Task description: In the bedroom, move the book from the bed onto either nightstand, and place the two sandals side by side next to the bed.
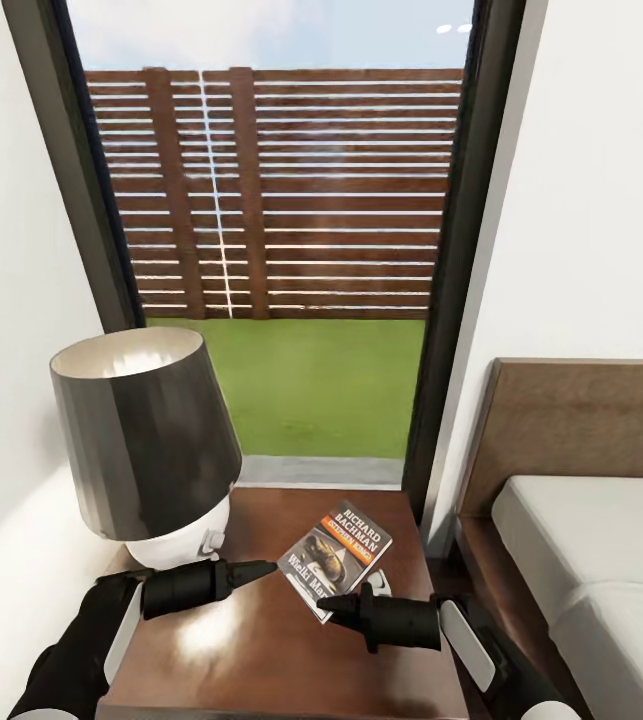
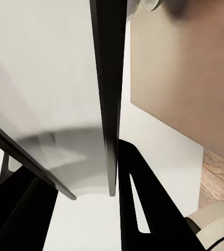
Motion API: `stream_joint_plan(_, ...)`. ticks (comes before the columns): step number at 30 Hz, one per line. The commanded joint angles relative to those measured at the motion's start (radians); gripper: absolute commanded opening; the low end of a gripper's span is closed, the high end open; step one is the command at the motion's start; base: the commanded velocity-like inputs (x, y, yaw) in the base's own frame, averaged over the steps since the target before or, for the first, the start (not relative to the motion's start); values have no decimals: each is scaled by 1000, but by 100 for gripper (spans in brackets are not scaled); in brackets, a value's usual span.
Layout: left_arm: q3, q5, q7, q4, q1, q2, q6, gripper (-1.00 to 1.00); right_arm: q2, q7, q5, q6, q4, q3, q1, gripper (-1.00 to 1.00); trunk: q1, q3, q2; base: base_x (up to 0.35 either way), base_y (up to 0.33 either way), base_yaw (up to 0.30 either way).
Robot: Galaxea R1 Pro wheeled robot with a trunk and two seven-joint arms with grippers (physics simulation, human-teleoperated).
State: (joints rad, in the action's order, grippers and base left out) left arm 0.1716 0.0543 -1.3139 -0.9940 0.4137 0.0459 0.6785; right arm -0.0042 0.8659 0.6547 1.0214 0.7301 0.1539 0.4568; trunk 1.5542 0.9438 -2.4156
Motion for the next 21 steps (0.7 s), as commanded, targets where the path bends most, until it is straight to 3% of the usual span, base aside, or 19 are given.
stream_joint_plan(1, 0, 2, -2, 0, 0, 0, 10, 100, 0, 4, -1, 3, 0, 1, 1, -100, 0, 1, 0, 1, 0, 0)
stream_joint_plan(5, 0, 2, -2, 0, 0, 0, 10, 100, 0, 4, -1, 3, 0, 1, 1, -100, 15, 14, -28, 0, 0, 0)
stream_joint_plan(13, 1, 2, -2, 0, 0, 0, 10, 100, 1, 0, -1, 4, 0, 1, 1, -100, 15, 14, -28, 0, 0, 0)
stream_joint_plan(21, 2, 2, -2, 0, 0, 0, 10, 100, 1, -80, 0, 5, 0, -1, 1, -100, 15, 14, -28, 0, 0, 0)
